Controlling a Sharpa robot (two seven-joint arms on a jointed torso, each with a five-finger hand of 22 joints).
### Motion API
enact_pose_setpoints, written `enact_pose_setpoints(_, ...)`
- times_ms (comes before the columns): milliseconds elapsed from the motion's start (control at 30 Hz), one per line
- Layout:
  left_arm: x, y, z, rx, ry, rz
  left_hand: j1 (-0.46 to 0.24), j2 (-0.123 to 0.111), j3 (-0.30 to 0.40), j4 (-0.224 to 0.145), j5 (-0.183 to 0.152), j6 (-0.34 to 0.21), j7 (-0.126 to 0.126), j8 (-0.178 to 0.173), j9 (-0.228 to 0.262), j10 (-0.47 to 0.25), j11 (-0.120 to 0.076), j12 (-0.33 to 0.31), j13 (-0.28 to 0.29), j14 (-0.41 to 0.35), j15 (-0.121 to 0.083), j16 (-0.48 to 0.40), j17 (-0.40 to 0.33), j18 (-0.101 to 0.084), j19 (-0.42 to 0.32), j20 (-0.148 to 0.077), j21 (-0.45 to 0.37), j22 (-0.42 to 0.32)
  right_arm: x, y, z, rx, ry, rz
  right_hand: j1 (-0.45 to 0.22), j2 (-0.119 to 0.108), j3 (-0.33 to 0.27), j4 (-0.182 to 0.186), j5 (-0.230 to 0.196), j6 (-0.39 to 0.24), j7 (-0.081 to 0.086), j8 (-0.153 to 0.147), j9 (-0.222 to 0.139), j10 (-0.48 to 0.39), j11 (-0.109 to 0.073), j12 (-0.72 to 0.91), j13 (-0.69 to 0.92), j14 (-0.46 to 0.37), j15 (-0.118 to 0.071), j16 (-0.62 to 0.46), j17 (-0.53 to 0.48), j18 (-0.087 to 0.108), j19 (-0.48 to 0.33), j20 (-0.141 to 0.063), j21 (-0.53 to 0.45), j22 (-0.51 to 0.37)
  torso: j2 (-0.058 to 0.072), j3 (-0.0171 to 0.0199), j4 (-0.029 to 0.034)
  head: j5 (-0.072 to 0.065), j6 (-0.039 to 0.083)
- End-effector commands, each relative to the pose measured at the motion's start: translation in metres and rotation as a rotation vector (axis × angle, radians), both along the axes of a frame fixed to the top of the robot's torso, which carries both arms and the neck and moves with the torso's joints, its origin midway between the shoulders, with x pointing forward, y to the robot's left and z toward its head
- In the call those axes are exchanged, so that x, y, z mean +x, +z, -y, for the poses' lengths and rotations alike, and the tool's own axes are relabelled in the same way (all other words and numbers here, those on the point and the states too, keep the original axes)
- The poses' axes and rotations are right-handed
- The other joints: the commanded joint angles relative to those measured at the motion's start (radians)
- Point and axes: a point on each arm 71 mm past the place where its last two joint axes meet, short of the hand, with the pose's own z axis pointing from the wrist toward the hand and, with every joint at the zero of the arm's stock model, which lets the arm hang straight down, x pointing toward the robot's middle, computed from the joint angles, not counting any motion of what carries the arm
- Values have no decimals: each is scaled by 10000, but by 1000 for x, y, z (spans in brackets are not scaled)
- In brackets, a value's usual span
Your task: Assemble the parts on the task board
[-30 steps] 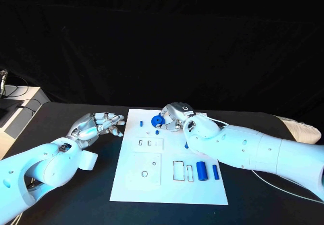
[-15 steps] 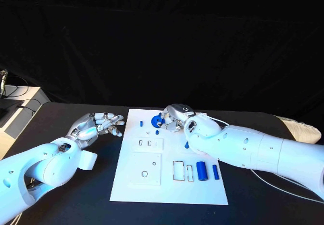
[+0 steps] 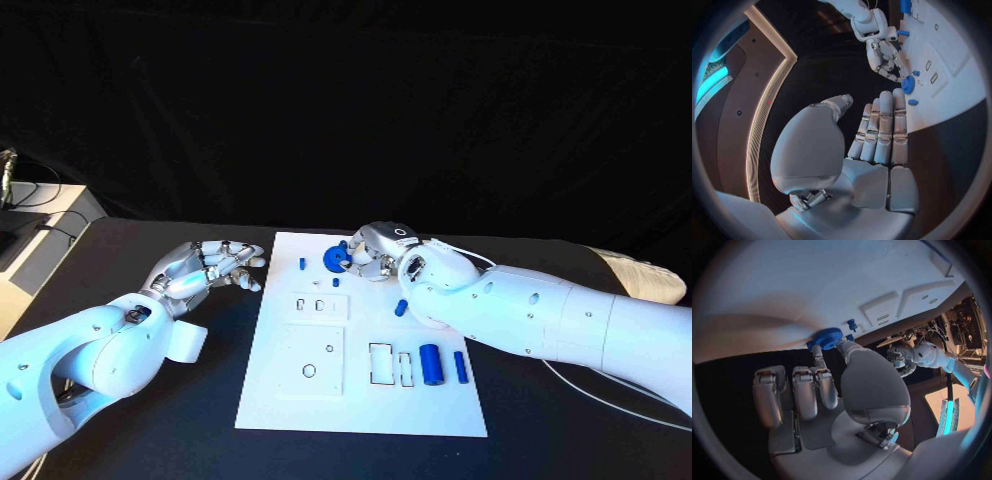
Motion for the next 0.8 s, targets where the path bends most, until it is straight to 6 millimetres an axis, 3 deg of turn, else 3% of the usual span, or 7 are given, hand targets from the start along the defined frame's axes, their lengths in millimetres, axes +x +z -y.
enact_pose_setpoints(33, -1, 1, 2, -23, -161, 56, 2, 92, -46, 7, -18, -39, 5, 55, 17, -71, 28, -15, 17, -51, 1, 52, 12, 21, -70, -2, 57, 8, -3, -9, 4, -515, -19, -446, -68, -28, 89, 3, 64, 73, -12, -15, -18, 1027, -55, 22, 2628, 1037, -49, 46, 2544, -68, 1048, -62, 53, 2627, 5, 2, -1, 6, -13)
enact_pose_setpoints(333, -1, 1, 0, 19, -125, 73, 2, 92, -46, 7, -18, -39, 5, 55, 17, -71, 28, -15, 17, -51, 1, 52, 12, 21, -70, -2, 57, 8, -13, -6, 7, -281, 186, -292, -94, -74, 130, 7, 47, 117, -22, 1, -11, 1027, -63, 22, 2628, 1036, -56, 45, 2541, -68, 1048, -66, 53, 2627, 16, 17, -11, 24, -29)
enact_pose_setpoints(533, -1, 1, -1, 34, -116, 78, 2, 92, -46, 7, -18, -39, 5, 55, 17, -71, 28, -15, 17, -51, 1, 52, 12, 21, -70, -2, 57, 8, -17, -1, 14, 143, 59, 293, -101, -87, 148, 5, 36, 132, -26, 6, -9, 1027, -67, 22, 2628, 1037, -59, 46, 2544, -68, 1048, -68, 53, 2627, 8, 3, 2, 4, -38)
enact_pose_setpoints(800, -1, 0, -1, 40, -95, 88, 18, 104, -49, -5, -16, -43, 4, 56, 25, -77, 29, -14, 21, -64, 2, 62, 12, 23, -90, 1, 78, 21, -19, 5, 24, 486, -116, 751, -12, -275, 300, -49, -35, 146, -37, -8, -12, 1027, -79, 22, 2628, 1033, -76, 43, 2528, -68, 1048, -83, 53, 2627, 0, 1, 10, -7, -1)
